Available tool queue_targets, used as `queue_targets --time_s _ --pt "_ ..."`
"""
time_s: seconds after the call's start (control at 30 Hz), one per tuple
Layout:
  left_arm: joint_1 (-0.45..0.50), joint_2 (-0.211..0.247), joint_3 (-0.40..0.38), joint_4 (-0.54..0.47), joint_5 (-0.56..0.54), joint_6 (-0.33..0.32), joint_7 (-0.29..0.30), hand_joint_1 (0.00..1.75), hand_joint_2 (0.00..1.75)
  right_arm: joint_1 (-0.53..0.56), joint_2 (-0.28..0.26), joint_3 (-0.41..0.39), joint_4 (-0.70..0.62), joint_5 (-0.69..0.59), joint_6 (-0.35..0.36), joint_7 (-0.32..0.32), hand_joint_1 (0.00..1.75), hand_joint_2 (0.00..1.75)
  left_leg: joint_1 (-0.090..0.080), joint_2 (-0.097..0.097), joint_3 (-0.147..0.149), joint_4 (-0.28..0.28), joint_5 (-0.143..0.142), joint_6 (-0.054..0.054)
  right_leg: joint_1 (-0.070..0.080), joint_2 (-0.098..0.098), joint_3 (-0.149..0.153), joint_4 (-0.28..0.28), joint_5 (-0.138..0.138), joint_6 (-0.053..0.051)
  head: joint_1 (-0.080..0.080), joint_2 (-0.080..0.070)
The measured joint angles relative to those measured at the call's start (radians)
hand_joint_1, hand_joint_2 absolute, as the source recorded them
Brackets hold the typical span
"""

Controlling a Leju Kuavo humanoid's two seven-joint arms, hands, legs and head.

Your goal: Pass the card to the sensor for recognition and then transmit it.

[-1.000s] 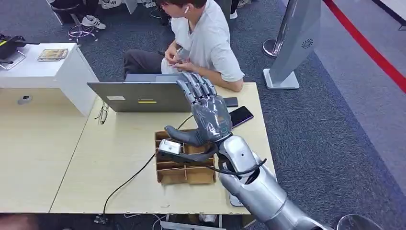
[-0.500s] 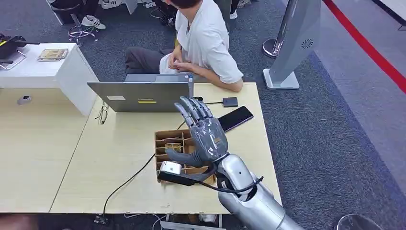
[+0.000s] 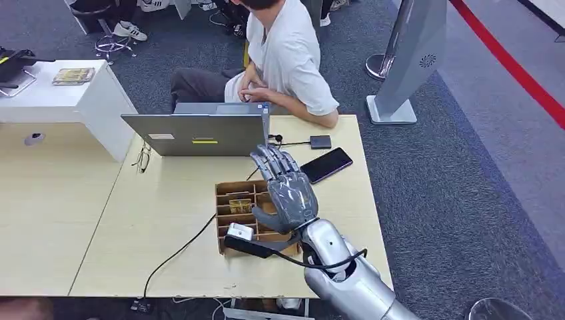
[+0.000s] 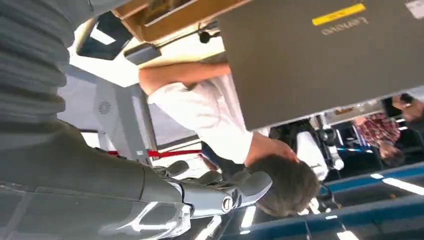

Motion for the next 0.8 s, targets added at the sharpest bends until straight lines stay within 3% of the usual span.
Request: queue_targets --time_s 0.8 --pt "-0.002 -0.002 -0.020 0.000 -0.027 -0.001 0.016 0.00 0.00 0.000 0.000 -0.018 0.088 0.032 0.050 0.050 0.00 1.75 0.000 0.000 0.000 0.000 0.000 0.000 0.000 0.000 0.000 0.000 0.000 0.000 0.000 0.000"
